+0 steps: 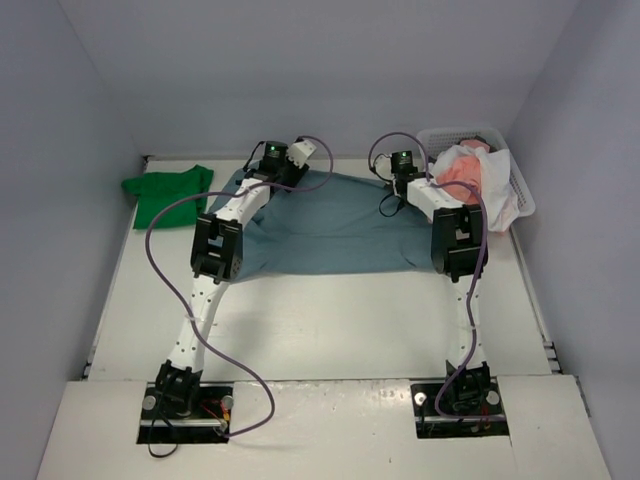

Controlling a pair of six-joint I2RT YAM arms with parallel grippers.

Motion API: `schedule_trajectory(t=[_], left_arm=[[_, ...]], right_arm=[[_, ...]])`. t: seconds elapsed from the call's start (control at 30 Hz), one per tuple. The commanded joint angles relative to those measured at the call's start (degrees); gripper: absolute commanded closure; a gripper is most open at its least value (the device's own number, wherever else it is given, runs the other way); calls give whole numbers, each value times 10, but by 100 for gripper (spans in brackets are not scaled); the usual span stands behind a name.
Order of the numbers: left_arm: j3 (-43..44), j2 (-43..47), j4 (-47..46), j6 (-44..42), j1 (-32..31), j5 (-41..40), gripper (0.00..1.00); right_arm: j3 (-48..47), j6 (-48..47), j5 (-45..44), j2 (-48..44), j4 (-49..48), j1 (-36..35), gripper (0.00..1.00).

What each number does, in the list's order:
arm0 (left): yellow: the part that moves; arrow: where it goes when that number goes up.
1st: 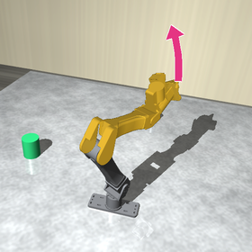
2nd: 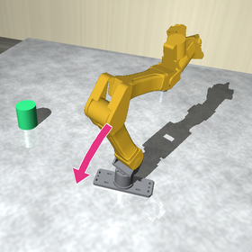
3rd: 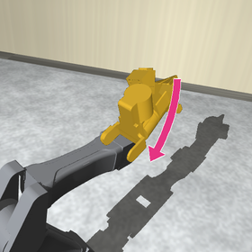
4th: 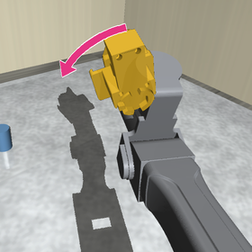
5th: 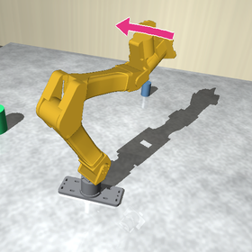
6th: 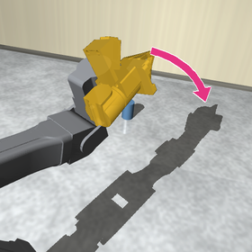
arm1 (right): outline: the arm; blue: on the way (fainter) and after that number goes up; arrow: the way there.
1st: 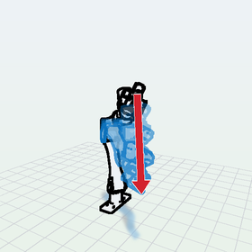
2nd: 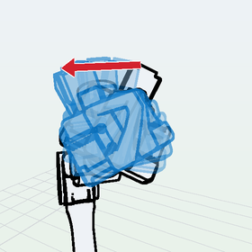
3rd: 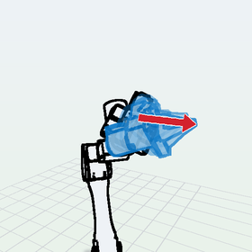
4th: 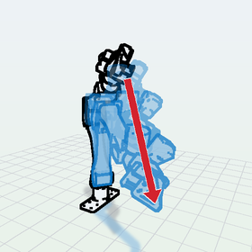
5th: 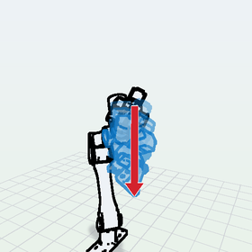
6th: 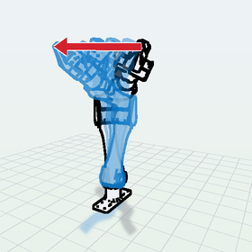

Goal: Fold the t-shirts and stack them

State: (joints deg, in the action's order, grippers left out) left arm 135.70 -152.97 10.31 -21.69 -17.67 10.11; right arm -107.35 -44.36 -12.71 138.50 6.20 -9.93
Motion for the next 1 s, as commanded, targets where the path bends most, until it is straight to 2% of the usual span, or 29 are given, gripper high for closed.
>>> schedule_trajectory(t=[0.0,0.13,0.2,0.27,0.3,0.37,0.53,0.77,0.97], left_arm=[[22,13,-46,-12,-5,-31,53],[24,14,-53,-16,-5,-37,54],[26,13,-55,-19,-5,-38,58],[25,12,-58,-20,-5,-42,64],[26,12,-58,-20,-5,-41,72],[24,11,-60,-20,-4,-42,81],[26,9,-56,-19,-4,-33,92],[10,28,-61,-12,-3,-30,96],[-61,98,-94,-6,6,-47,97]], right_arm=[[20,27,36,-16,53,-2,100],[18,30,37,-13,53,-2,100],[17,30,37,-10,53,-3,100],[17,31,37,-9,54,-3,100],[17,31,38,-9,53,-4,100],[19,31,39,-8,54,-4,100],[22,31,40,-6,53,-6,100],[31,39,46,-11,52,-10,100],[53,53,48,-39,42,-14,100]])
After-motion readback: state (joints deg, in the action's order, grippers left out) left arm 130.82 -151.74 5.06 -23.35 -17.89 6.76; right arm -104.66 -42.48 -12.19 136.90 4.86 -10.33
